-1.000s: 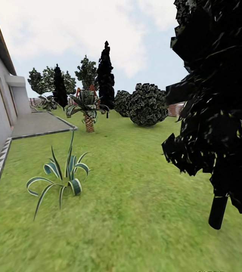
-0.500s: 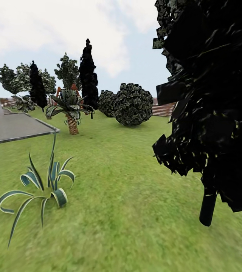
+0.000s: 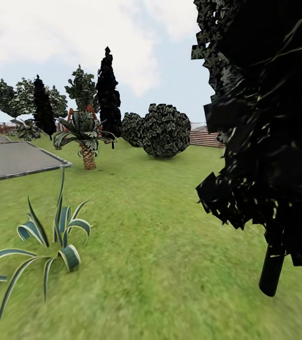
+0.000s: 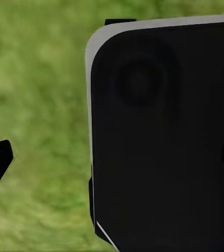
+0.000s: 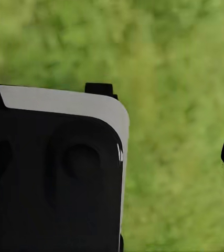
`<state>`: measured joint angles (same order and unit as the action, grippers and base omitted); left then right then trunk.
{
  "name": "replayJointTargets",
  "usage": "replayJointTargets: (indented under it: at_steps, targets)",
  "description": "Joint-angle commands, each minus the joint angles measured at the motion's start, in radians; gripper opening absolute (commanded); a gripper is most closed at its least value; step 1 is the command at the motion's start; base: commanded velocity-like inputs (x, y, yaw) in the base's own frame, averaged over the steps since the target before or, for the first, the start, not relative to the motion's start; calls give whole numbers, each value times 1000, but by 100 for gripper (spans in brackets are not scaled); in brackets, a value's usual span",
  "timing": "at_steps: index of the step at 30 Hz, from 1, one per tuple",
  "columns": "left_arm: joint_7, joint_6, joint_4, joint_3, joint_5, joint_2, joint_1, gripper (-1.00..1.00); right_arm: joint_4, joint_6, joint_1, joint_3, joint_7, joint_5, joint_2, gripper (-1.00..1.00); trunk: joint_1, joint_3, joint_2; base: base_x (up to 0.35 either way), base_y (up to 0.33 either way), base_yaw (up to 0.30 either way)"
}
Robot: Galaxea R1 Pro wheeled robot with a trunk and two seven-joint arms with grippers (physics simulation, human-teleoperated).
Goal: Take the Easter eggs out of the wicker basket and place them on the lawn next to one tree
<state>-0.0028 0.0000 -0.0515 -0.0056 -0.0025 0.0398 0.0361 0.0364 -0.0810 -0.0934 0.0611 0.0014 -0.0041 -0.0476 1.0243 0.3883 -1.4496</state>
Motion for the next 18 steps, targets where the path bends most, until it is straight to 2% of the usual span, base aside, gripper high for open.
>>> replayJointTargets:
  at_steps: [1, 9, 18]
  targets:
    - [0, 0, -2, -1, 0, 0, 1, 100, 4, -6, -2, 6, 0, -1, 0, 100, 1, 1, 0, 336, 95, 0]
    - [0, 0, -2, -1, -1, 0, 1, 100, 3, -7, -2, 6, 0, -1, 0, 100, 1, 1, 0, 336, 90, 0]
    - [0, 0, -2, -1, -1, 0, 1, 100, 4, -7, -2, 5, 0, -1, 0, 100, 1, 1, 0, 341, 12, -1]
